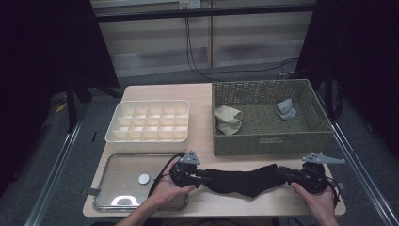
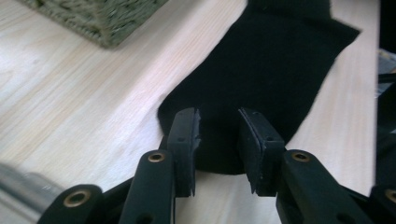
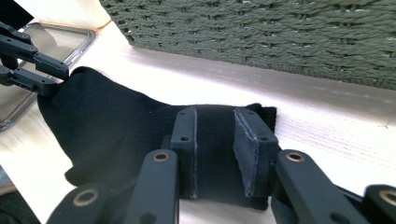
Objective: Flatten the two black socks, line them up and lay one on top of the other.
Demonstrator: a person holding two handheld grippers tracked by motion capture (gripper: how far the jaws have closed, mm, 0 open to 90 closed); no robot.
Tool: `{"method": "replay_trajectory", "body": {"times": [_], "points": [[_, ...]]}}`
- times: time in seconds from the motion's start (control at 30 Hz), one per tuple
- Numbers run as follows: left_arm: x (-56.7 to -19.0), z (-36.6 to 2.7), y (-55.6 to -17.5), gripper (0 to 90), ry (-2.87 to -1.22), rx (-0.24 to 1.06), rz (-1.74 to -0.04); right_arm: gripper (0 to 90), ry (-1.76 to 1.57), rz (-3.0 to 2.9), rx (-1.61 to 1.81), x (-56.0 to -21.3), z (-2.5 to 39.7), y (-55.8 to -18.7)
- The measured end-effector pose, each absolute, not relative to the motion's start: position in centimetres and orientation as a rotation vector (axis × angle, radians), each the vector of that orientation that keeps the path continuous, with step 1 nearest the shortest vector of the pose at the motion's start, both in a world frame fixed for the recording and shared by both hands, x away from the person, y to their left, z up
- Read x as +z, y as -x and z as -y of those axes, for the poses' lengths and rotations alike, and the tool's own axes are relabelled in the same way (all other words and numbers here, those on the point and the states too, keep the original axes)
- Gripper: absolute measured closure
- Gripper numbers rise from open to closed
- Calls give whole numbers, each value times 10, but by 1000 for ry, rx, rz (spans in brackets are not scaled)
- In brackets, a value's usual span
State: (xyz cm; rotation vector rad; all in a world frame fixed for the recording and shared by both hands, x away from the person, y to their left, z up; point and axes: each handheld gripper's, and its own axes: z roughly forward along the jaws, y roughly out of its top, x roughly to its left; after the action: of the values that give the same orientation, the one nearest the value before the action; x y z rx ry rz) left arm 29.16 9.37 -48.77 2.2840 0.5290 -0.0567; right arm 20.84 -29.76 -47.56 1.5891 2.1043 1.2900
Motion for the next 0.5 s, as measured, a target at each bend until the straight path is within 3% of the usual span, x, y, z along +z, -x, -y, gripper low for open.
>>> {"method": "replay_trajectory", "body": {"times": [0.33, 0.5], "points": [[-492, -98, -298, 716, -2304, -7, -553, 694, -1601, -2187, 1164, -490, 289, -219], [-489, -103, -301, 862, -2279, -25, -556, 686, -1597, -2148, 1161, -489, 290, -215]]}}
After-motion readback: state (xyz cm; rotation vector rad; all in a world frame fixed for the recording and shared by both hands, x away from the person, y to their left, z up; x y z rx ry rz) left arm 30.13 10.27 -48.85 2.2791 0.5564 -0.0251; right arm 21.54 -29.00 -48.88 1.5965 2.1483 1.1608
